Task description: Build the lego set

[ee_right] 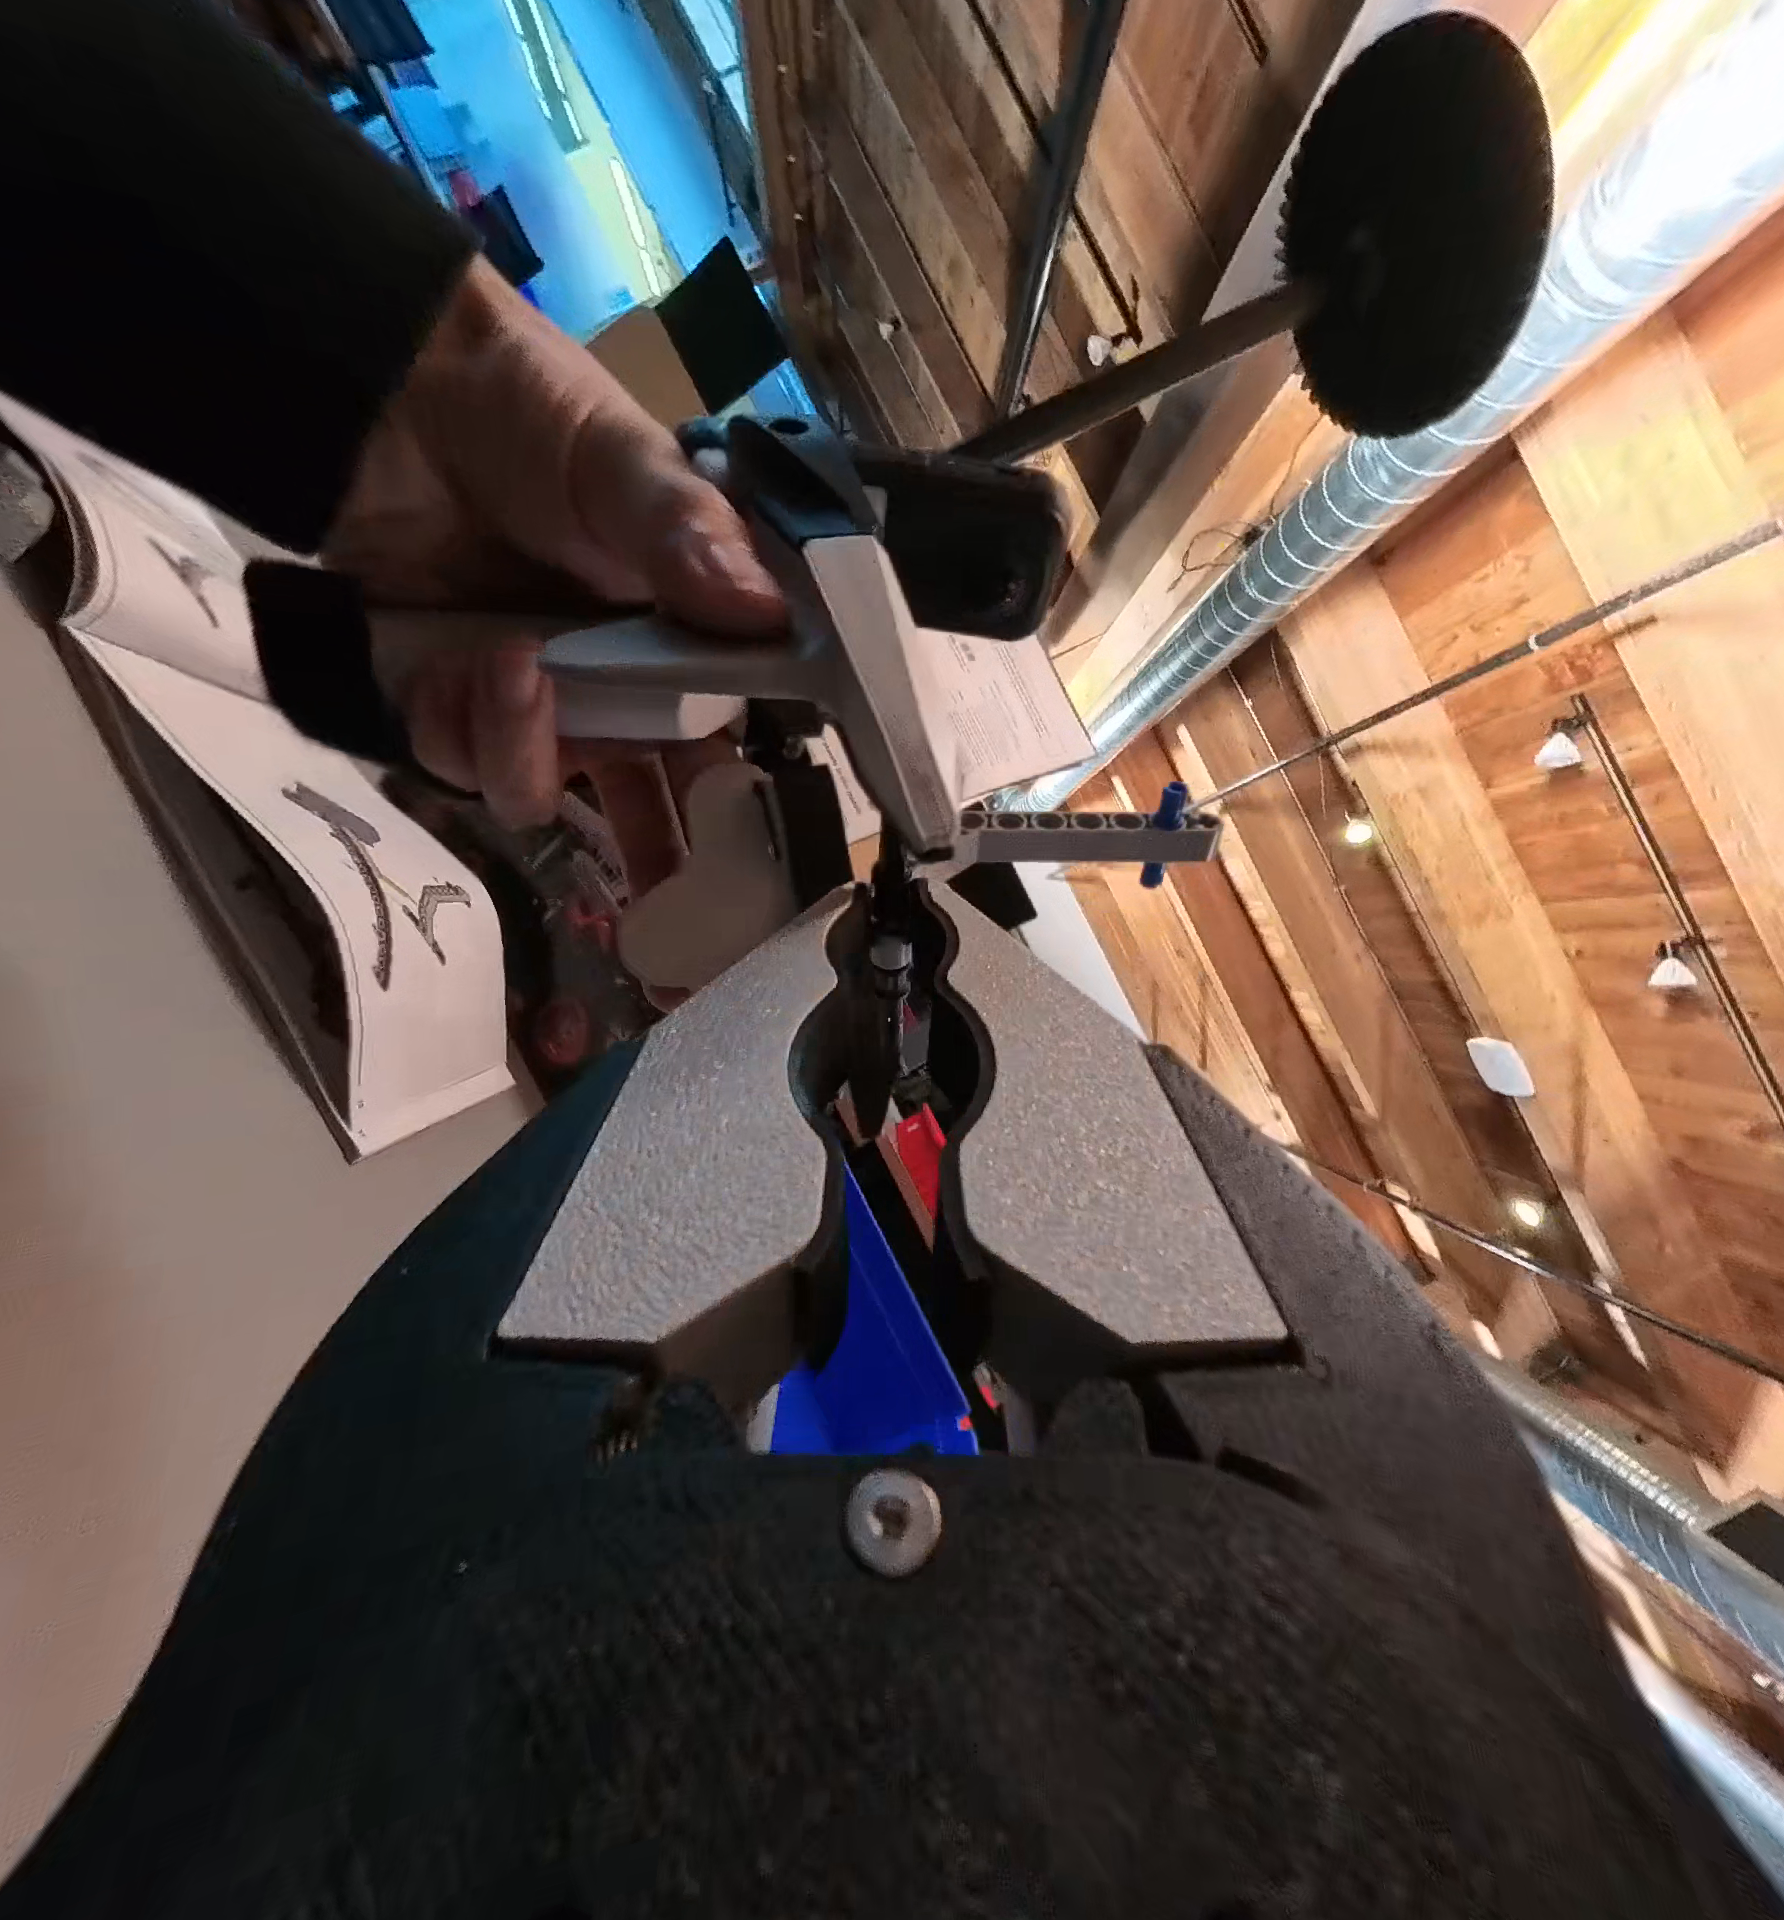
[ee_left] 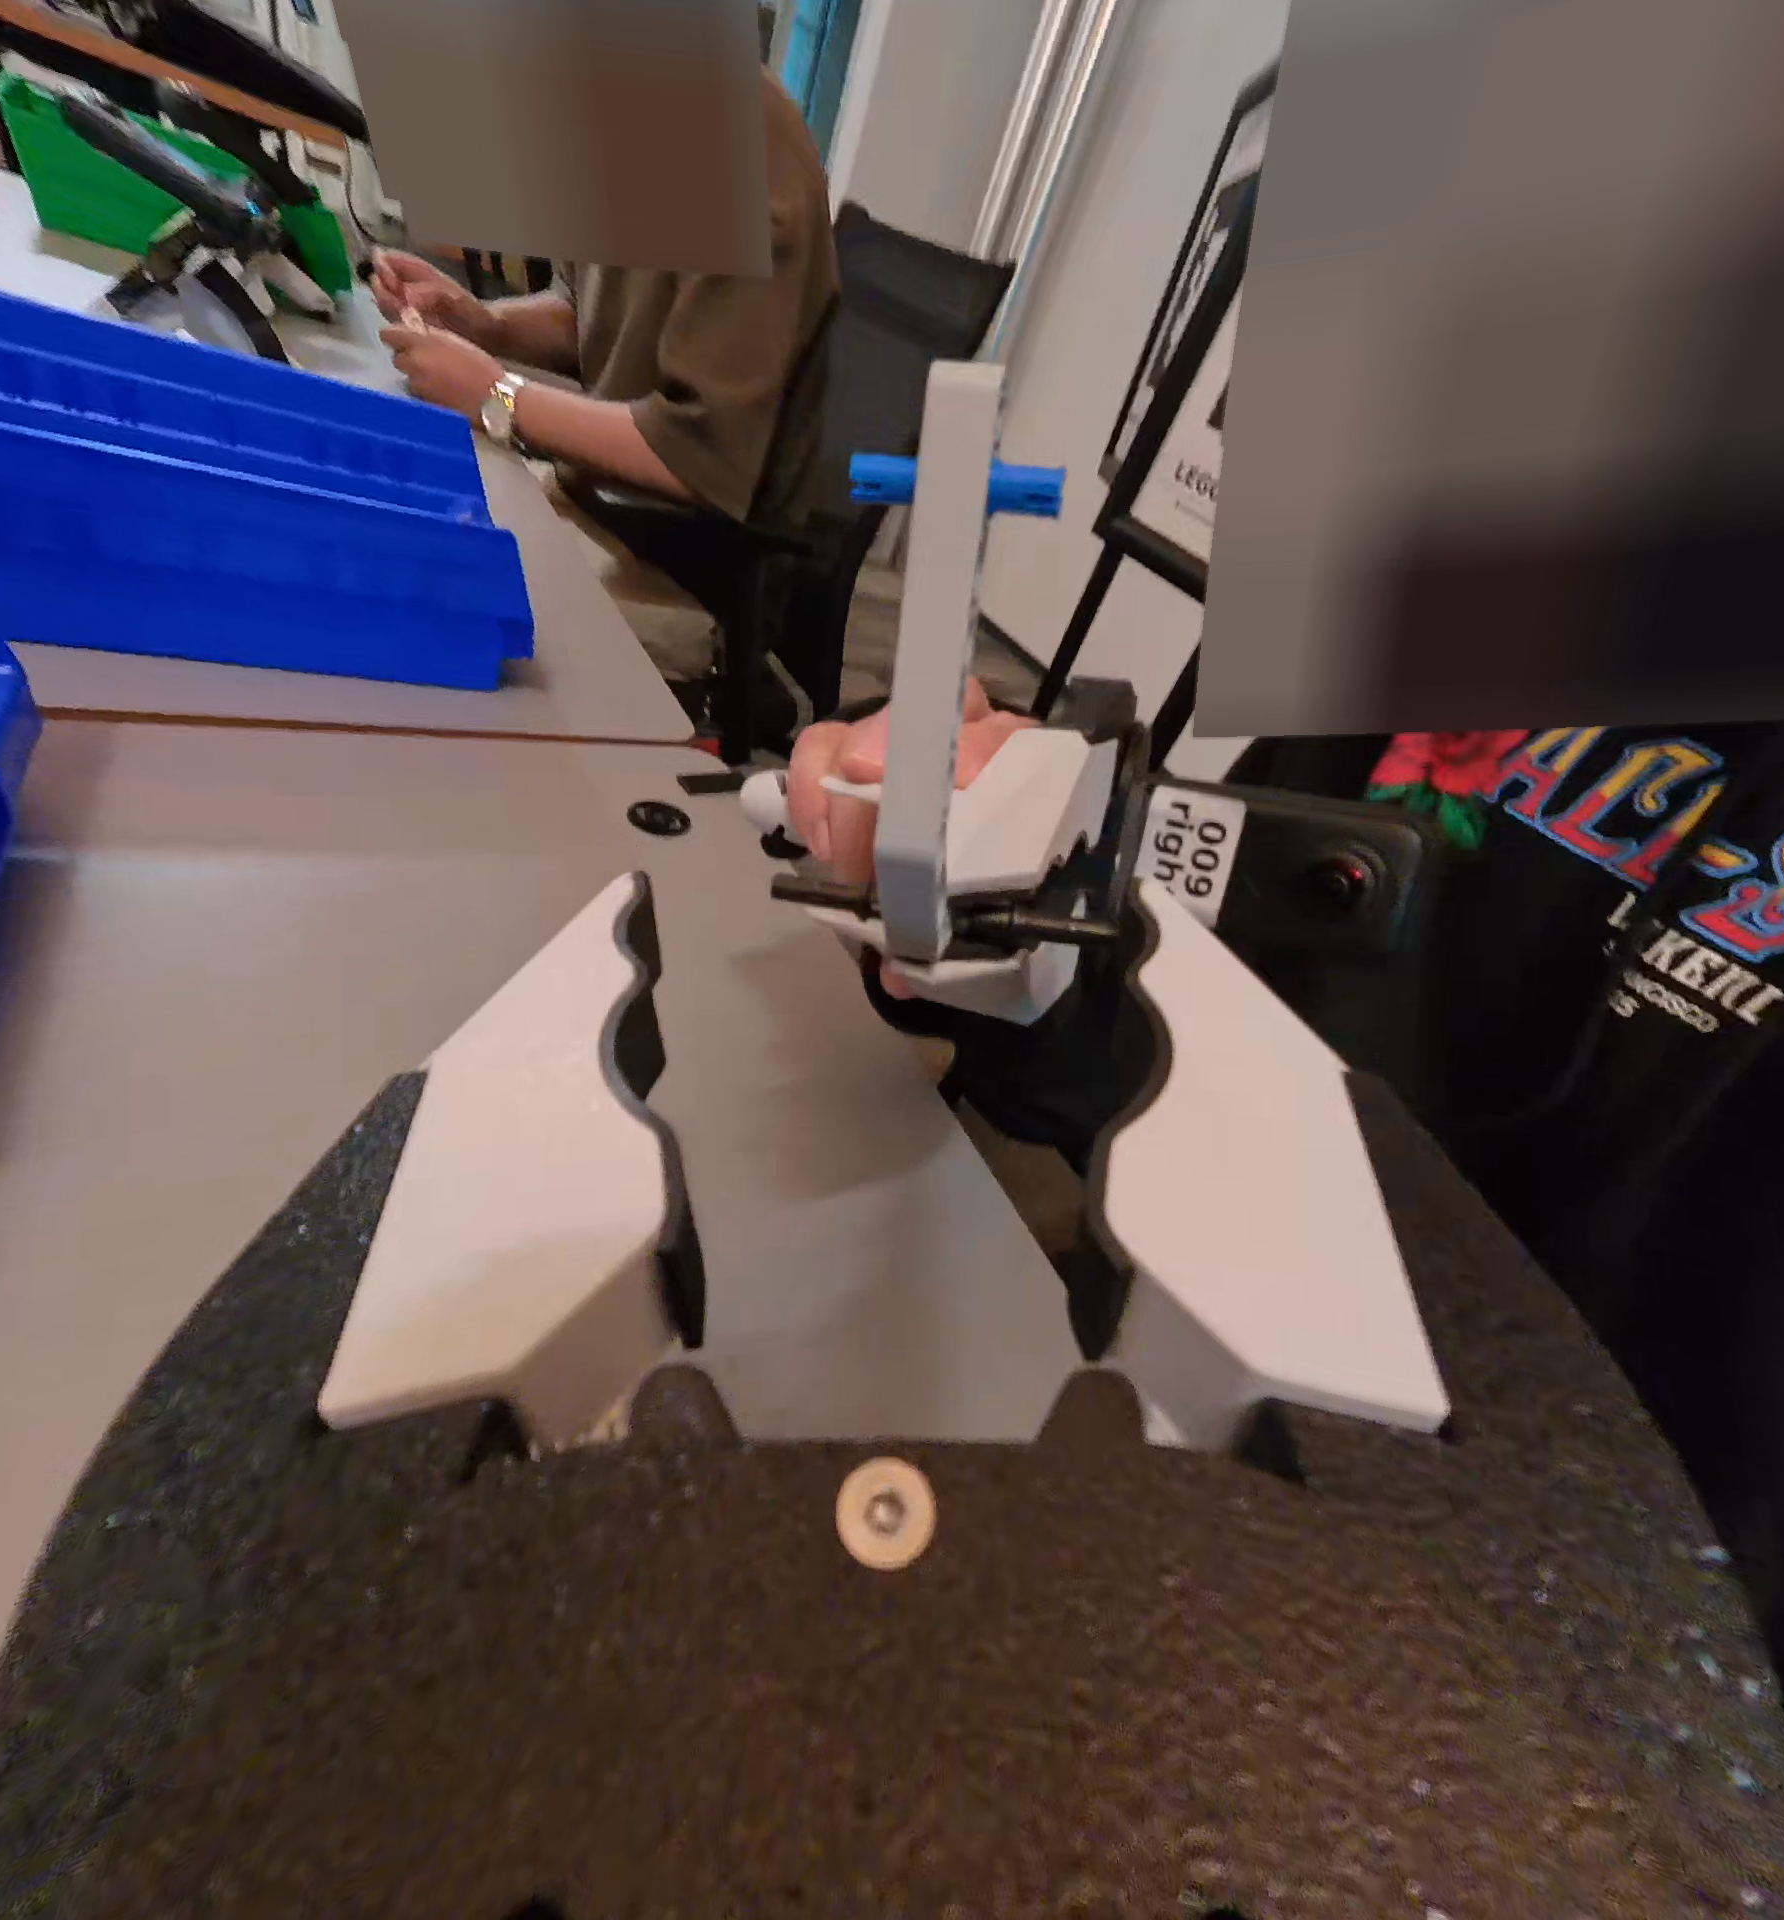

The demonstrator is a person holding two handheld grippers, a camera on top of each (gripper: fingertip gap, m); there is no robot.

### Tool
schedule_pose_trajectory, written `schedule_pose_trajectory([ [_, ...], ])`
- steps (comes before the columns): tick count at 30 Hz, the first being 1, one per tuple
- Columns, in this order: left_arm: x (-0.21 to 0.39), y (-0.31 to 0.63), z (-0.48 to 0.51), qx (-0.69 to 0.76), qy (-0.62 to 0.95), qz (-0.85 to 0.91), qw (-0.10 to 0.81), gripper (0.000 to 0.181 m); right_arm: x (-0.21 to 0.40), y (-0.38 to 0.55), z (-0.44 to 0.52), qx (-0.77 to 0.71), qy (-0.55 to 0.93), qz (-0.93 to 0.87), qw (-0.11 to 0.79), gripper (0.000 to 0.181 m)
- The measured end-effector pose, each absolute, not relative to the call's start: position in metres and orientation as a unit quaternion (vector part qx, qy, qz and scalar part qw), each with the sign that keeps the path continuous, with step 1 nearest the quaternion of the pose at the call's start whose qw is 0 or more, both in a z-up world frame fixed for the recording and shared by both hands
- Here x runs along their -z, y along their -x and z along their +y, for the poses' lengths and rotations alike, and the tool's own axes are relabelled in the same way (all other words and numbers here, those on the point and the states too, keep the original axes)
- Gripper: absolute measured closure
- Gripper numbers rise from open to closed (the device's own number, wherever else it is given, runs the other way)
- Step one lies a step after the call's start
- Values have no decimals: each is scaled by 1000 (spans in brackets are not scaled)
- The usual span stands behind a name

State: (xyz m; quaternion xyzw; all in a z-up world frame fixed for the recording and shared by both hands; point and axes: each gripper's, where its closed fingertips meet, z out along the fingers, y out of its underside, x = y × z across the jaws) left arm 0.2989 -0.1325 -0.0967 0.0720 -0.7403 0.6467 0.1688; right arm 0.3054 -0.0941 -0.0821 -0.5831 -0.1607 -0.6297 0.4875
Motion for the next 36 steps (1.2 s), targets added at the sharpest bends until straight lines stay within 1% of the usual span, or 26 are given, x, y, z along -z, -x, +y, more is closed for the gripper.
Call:
schedule_pose_trajectory([
  [6,105,-291,-113,-606,-87,-775,160,108,89,-300,-81,636,591,-193,457,177],
  [8,106,-286,-108,-601,-79,-781,154,115,91,-298,-78,635,593,-202,453,178],
  [13,104,-273,-99,-601,-50,-781,162,114,89,-286,-66,624,587,-221,465,178],
  [16,105,-266,-94,-595,-40,-786,164,119,89,-282,-61,620,588,-228,467,178],
  [26,105,-262,-81,-594,-33,-794,121,119,93,-274,-50,597,598,-241,478,177],
  [30,103,-258,-78,-594,-31,-793,132,120,93,-270,-46,595,597,-249,477,177],
  [34,106,-257,-75,-588,-26,-797,136,111,91,-267,-44,589,596,-251,484,177],
  [35,107,-257,-75,-587,-27,-798,135,113,92,-267,-43,585,600,-252,483,177],
  [36,107,-256,-75,-586,-24,-798,138,120,93,-267,-44,585,603,-252,481,177],
])
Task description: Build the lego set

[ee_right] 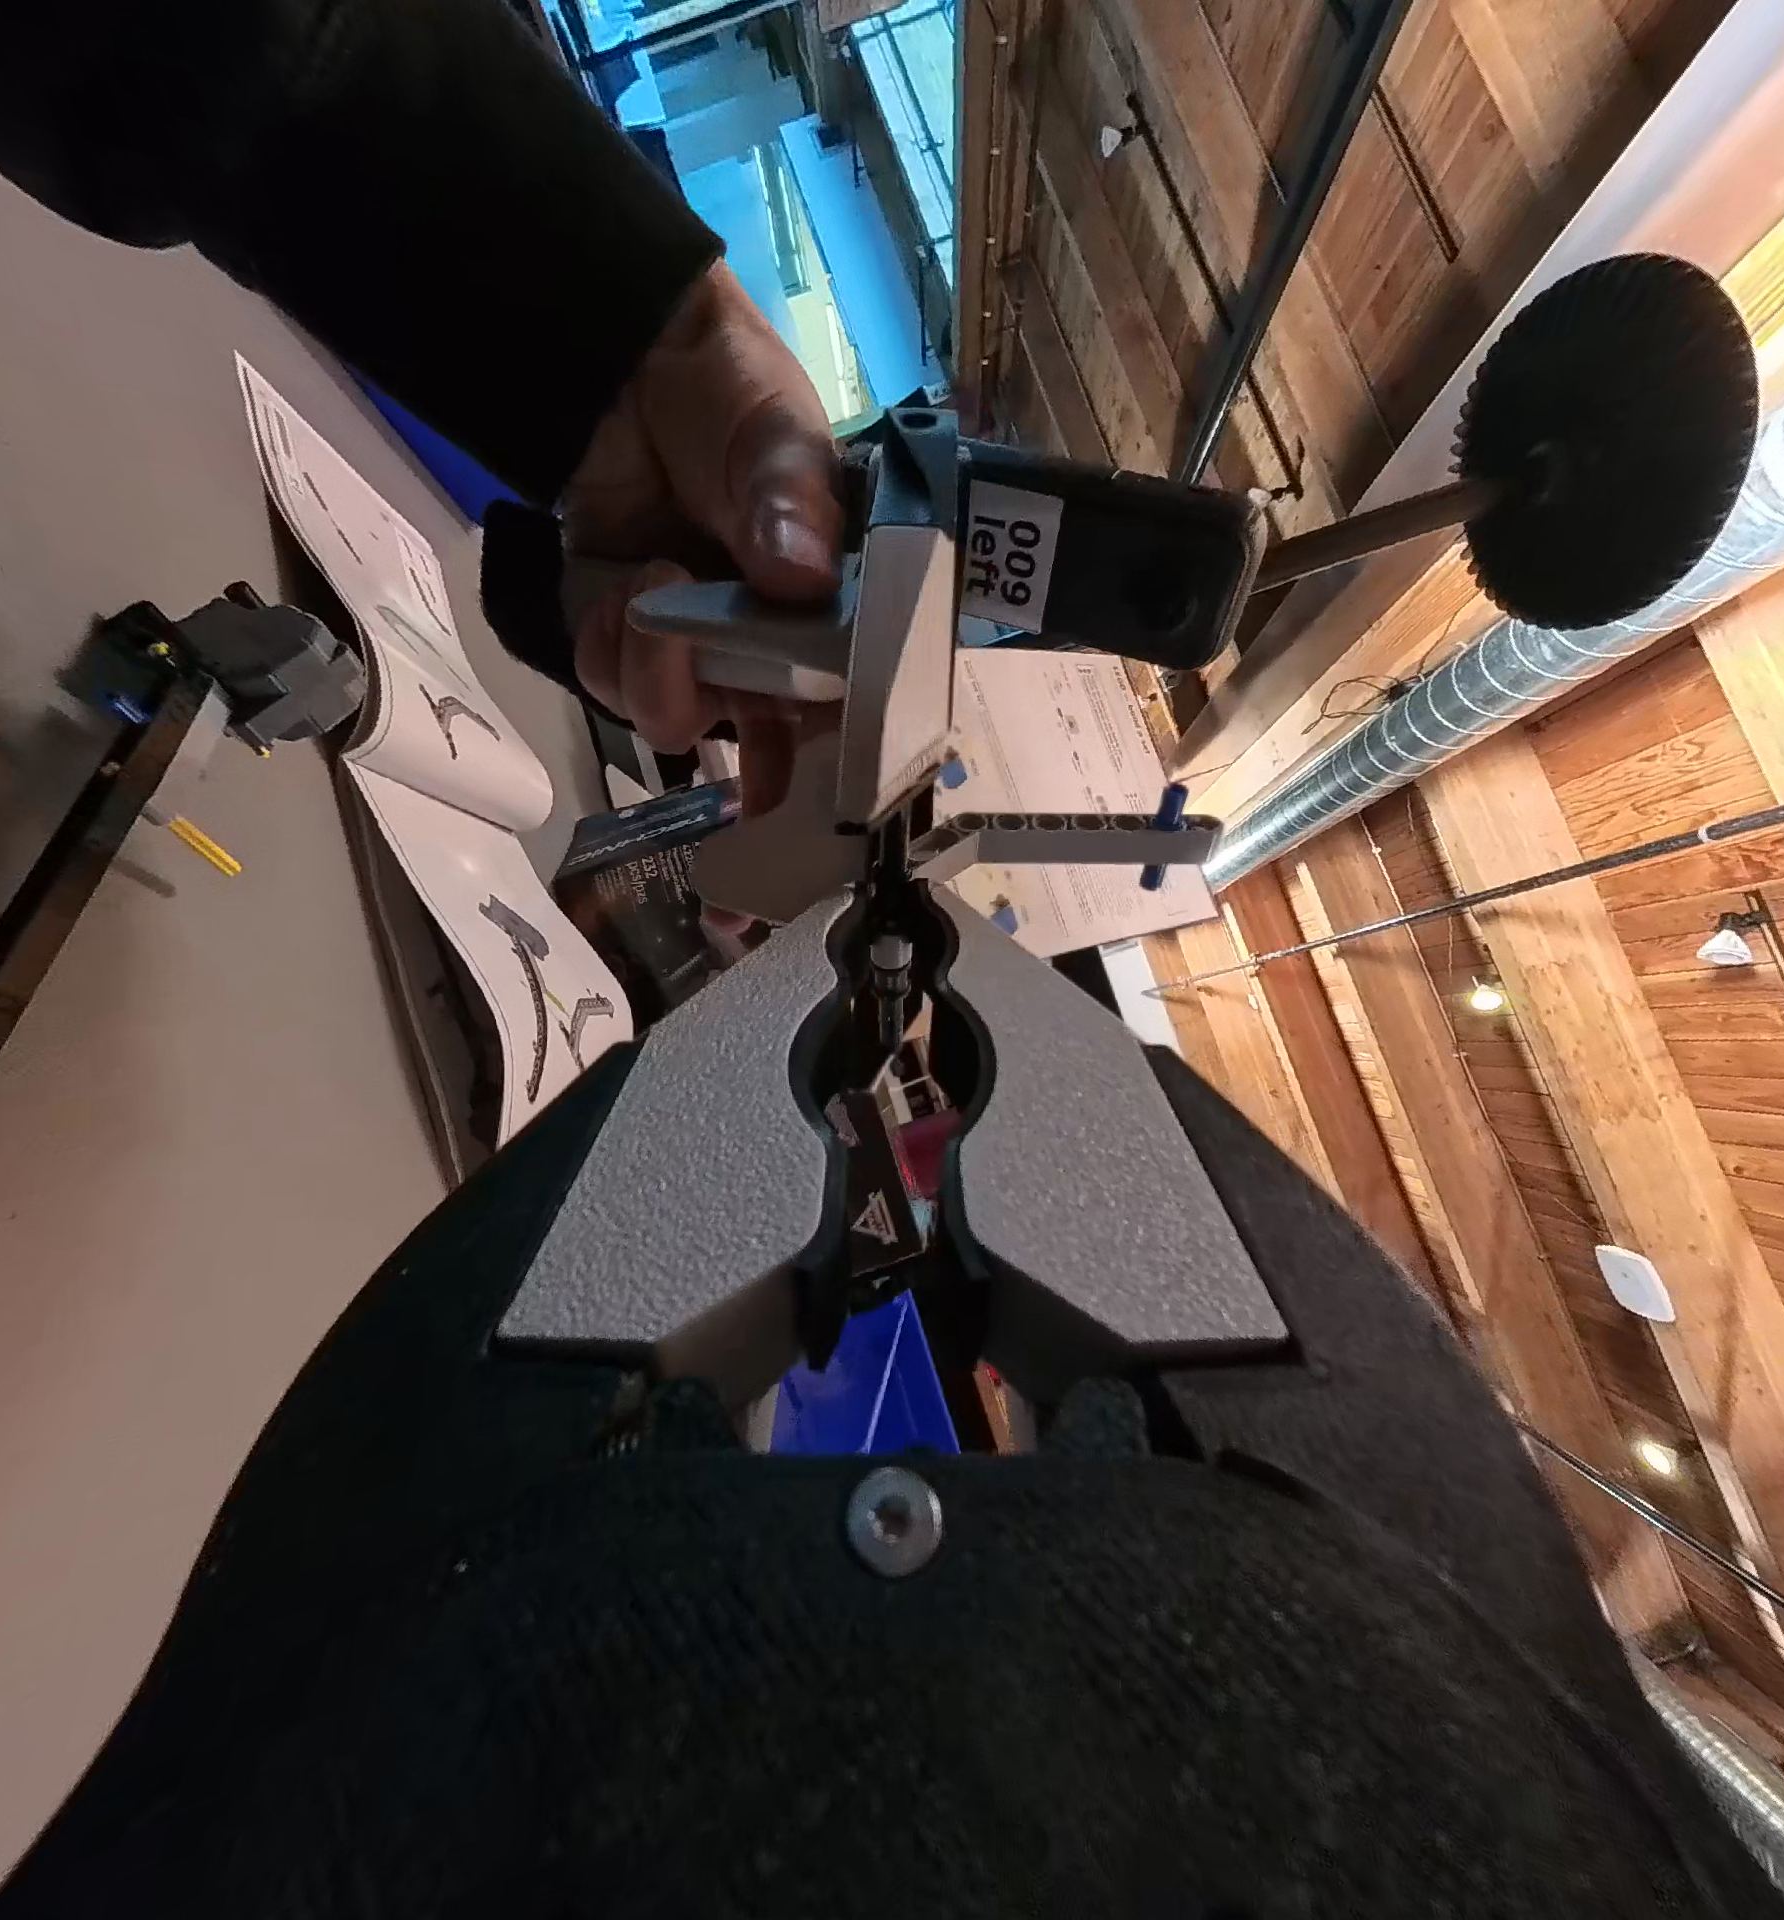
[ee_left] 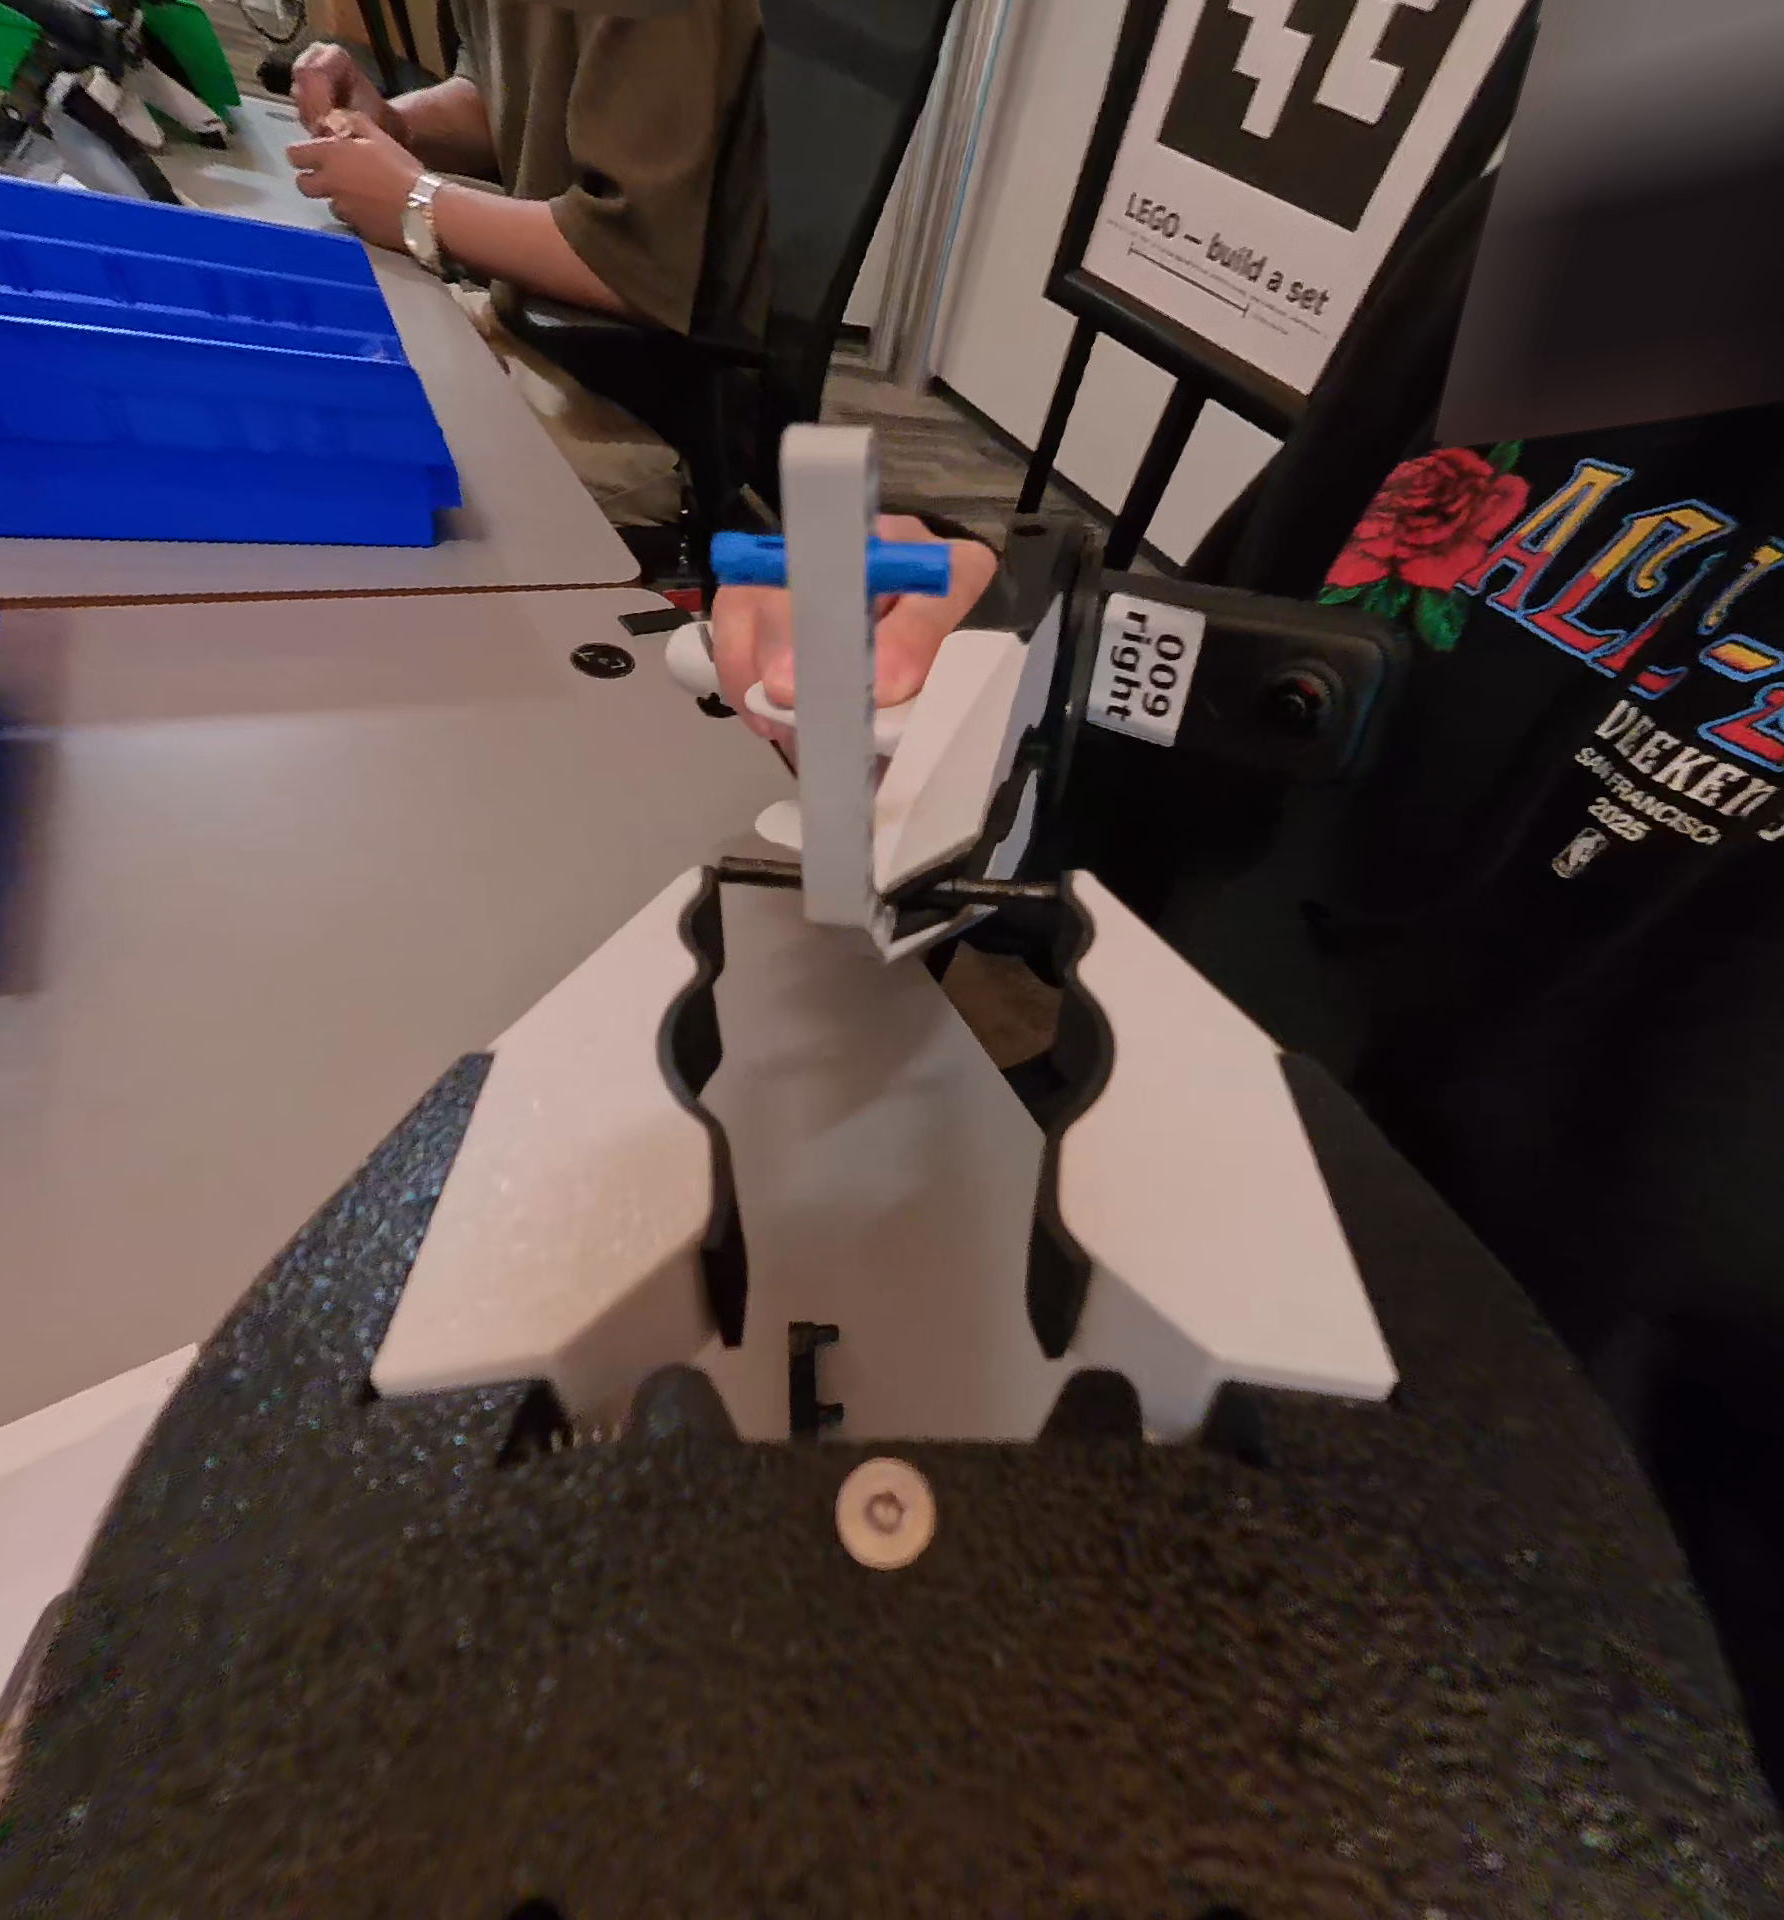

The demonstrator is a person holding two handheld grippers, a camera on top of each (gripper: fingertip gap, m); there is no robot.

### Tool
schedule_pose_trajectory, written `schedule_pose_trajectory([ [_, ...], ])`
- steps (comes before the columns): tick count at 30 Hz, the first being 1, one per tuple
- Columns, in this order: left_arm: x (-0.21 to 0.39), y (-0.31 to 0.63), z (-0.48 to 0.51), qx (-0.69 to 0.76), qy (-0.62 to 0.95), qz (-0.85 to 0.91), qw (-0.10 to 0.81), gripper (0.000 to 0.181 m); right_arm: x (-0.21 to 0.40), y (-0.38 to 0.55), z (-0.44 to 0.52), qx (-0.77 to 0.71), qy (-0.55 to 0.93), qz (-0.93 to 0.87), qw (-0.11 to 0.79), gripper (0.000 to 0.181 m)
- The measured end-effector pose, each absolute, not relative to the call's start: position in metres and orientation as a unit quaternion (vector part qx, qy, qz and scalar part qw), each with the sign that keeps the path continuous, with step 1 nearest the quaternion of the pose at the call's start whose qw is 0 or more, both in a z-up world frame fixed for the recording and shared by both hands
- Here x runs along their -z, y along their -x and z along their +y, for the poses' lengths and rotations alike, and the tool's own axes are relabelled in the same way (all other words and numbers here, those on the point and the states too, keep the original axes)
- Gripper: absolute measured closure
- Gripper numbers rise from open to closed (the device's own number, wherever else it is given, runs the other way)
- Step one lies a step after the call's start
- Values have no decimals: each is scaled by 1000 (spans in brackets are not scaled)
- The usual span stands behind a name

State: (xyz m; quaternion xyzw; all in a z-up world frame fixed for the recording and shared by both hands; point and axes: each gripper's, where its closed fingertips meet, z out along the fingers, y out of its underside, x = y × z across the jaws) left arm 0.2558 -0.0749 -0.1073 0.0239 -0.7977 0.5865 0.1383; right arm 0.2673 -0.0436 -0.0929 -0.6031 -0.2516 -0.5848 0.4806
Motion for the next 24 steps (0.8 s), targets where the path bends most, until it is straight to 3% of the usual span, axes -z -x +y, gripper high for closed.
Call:
schedule_pose_trajectory([
  [9,108,-257,-78,-582,-6,-806,106,120,93,-269,-47,574,611,-246,486,177],
  [24,103,-256,-79,-605,-11,-782,152,120,88,-270,-54,529,611,-212,549,169],
])
